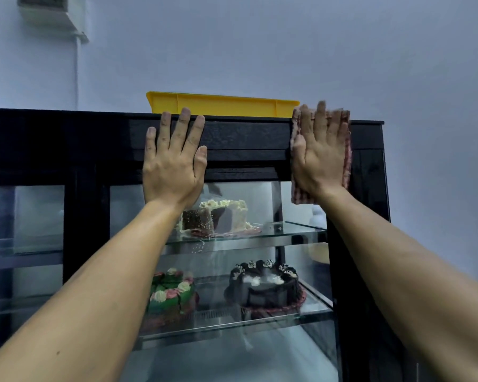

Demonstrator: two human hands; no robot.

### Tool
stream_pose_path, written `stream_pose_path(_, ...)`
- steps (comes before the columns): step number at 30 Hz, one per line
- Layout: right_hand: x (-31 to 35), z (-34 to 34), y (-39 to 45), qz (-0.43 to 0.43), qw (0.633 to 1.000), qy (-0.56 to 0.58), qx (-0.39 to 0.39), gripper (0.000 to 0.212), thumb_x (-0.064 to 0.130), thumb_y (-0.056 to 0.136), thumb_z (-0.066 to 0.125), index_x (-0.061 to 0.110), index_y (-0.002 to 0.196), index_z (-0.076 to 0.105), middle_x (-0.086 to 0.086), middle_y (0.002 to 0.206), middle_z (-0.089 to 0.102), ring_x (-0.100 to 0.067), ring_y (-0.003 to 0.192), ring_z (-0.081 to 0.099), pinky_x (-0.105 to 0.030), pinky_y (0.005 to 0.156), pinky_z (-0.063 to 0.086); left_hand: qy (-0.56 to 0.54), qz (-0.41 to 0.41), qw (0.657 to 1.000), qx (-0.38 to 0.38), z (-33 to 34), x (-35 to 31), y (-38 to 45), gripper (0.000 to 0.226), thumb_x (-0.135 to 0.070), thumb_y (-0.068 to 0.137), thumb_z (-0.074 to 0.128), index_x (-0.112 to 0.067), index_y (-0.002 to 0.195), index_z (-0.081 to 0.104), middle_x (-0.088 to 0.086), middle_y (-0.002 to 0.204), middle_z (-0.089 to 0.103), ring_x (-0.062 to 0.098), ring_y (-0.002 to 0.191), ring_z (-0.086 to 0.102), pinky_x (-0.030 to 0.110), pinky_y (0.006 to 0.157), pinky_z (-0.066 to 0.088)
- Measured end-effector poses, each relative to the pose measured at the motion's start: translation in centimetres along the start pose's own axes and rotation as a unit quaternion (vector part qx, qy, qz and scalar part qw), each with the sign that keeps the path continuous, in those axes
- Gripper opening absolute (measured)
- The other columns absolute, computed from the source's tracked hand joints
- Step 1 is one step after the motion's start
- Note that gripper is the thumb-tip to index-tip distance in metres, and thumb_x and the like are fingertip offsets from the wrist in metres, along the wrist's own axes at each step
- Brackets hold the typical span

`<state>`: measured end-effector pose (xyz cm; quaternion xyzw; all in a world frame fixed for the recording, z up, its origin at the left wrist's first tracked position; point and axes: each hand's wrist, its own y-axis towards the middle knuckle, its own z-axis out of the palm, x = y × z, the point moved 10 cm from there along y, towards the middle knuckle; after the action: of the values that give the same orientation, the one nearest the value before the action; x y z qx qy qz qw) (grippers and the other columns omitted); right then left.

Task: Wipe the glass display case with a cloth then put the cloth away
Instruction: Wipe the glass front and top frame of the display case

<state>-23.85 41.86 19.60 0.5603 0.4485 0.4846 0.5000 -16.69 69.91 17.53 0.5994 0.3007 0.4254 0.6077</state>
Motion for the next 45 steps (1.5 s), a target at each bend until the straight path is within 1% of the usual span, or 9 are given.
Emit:
stream_pose_path(4, 7.1, 0.4, -1.1, -0.039, 0.999, 0.022, -0.009, 0.068, 0.039, 0.105, 0.021, 0.009, 0.166, 0.021, -0.019, 0.172, 0.014, -0.042, 0.159, 0.009, -0.056, 0.129, 0.008, -0.005, -0.007, 1.0, 0.0, 0.0, -0.2, 0.0, 0.055, -0.041, 0.112, 0.027, -0.031, 0.166, 0.024, -0.001, 0.174, 0.018, 0.028, 0.161, 0.01, 0.048, 0.129, 0.005)
stream_pose_path(9, 9.3, 1.1, -0.8, -0.168, 0.985, 0.018, 0.028, 0.062, 0.042, 0.105, 0.021, 0.033, 0.166, 0.017, -0.007, 0.175, 0.006, -0.035, 0.161, 0.0, -0.054, 0.13, 0.001, -0.005, 0.002, 1.0, 0.012, -0.1, 0.0, 0.0, 0.055, -0.042, 0.111, 0.025, -0.033, 0.166, 0.023, -0.001, 0.174, 0.015, 0.028, 0.161, 0.009, 0.048, 0.129, 0.004)
stream_pose_path(14, 1.5, 0.5, -1.0, -0.011, 1.0, 0.014, 0.017, 0.063, 0.045, 0.105, 0.016, 0.035, 0.167, 0.011, -0.005, 0.176, 0.0, -0.033, 0.161, -0.005, -0.051, 0.13, -0.005, -0.011, -0.018, 1.0, 0.023, 0.0, -0.1, -0.2, 0.055, -0.042, 0.111, 0.025, -0.033, 0.166, 0.023, -0.001, 0.174, 0.014, 0.028, 0.161, 0.007, 0.048, 0.129, 0.002)
stream_pose_path(17, 3.6, 0.2, -1.7, 0.03, 0.999, -0.006, -0.012, 0.062, 0.044, 0.107, 0.016, 0.03, 0.167, 0.017, -0.01, 0.175, 0.009, -0.038, 0.161, 0.003, -0.057, 0.129, 0.005, -0.015, -0.026, 0.999, 0.026, 0.0, -0.3, -0.3, 0.056, -0.041, 0.111, 0.026, -0.032, 0.166, 0.023, -0.001, 0.174, 0.014, 0.029, 0.161, 0.007, 0.049, 0.129, 0.003)
stream_pose_path(24, 11.3, 0.2, -2.0, -0.207, 0.978, 0.012, -0.021, 0.056, 0.042, 0.107, 0.036, 0.03, 0.162, 0.037, -0.012, 0.171, 0.025, -0.04, 0.159, 0.015, -0.053, 0.13, 0.006, -0.024, -0.005, 0.999, 0.044, -0.1, 0.2, -0.6, 0.056, -0.042, 0.111, 0.026, -0.03, 0.166, 0.022, -0.001, 0.175, 0.013, 0.027, 0.161, 0.008, 0.046, 0.129, 0.002)
stream_pose_path(31, -3.4, -0.5, -2.0, 0.08, 0.996, 0.022, 0.014, 0.065, 0.049, 0.104, 0.016, 0.032, 0.166, 0.015, -0.007, 0.176, 0.002, -0.037, 0.161, -0.006, -0.055, 0.129, -0.008, -0.035, -0.027, 0.997, 0.055, 0.4, -0.2, -0.8, 0.059, -0.042, 0.11, 0.023, -0.029, 0.167, 0.017, -0.001, 0.175, 0.008, 0.028, 0.162, 0.003, 0.047, 0.13, 0.0)
stream_pose_path(35, -3.3, -0.7, -2.8, 0.139, 0.989, 0.035, 0.02, 0.069, 0.052, 0.101, 0.01, 0.032, 0.166, 0.014, -0.005, 0.176, 0.002, -0.037, 0.161, -0.004, -0.054, 0.128, -0.005, -0.044, -0.068, 0.995, 0.057, 0.4, -0.6, -1.0, 0.06, -0.041, 0.11, 0.021, -0.029, 0.168, 0.013, 0.0, 0.176, 0.003, 0.029, 0.162, -0.002, 0.045, 0.129, -0.008)
stream_pose_path(41, 10.3, 0.5, -2.7, -0.162, 0.986, 0.028, 0.031, 0.059, 0.045, 0.109, 0.025, 0.028, 0.165, 0.026, -0.008, 0.174, 0.013, -0.039, 0.16, 0.004, -0.051, 0.131, 0.0, -0.034, -0.078, 0.995, 0.061, 0.8, -1.1, -1.3, 0.06, -0.042, 0.11, 0.018, -0.028, 0.168, 0.008, 0.001, 0.176, 0.0, 0.029, 0.161, -0.004, 0.046, 0.129, -0.007)
stream_pose_path(45, 7.4, 0.3, -1.5, -0.251, 0.967, 0.008, 0.047, 0.056, 0.044, 0.11, 0.025, 0.029, 0.164, 0.028, -0.007, 0.174, 0.018, -0.036, 0.16, 0.007, -0.046, 0.13, -0.003, -0.041, -0.074, 0.995, 0.055, 0.9, -1.1, -1.4, 0.06, -0.043, 0.111, 0.018, -0.028, 0.168, 0.008, 0.001, 0.176, -0.001, 0.029, 0.161, -0.004, 0.044, 0.129, -0.009)
